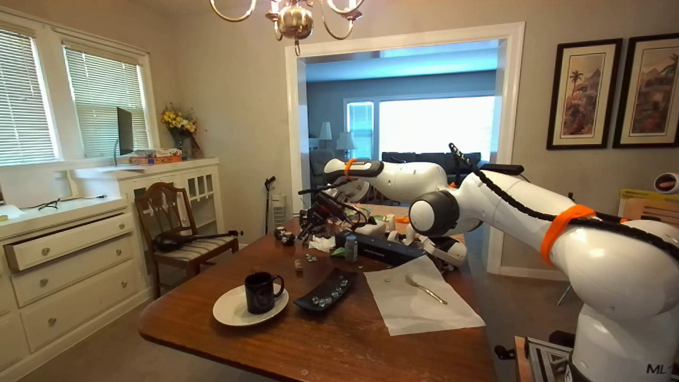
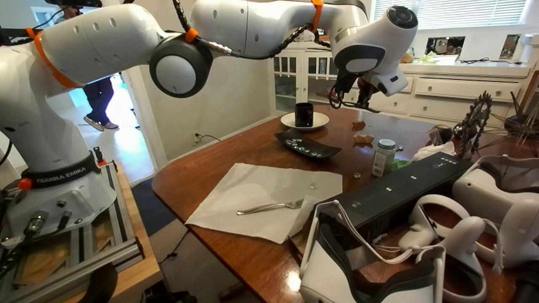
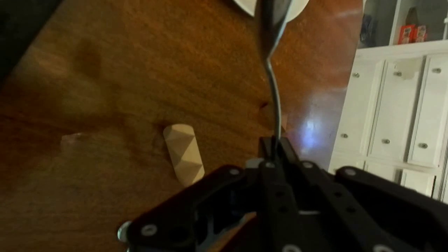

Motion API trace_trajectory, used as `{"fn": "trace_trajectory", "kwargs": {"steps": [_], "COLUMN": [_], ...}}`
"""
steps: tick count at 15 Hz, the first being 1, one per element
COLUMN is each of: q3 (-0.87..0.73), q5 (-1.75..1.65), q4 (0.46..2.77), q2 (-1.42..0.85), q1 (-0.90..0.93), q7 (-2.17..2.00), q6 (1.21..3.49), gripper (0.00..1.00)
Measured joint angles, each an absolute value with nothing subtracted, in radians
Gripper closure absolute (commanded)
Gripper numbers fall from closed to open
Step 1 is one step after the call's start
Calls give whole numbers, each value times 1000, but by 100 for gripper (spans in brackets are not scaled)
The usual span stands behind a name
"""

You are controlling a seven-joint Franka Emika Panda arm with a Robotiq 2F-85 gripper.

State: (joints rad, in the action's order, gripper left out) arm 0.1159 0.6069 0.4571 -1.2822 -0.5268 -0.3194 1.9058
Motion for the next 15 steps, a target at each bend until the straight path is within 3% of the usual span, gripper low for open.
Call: {"fn": "trace_trajectory", "kwargs": {"steps": [9,15], "q3": [136,137], "q5": [513,472], "q4": [457,457], "q2": [-1335,-1375], "q1": [-449,-416], "q7": [-308,-308], "q6": [2141,2171], "gripper": [99,99]}}
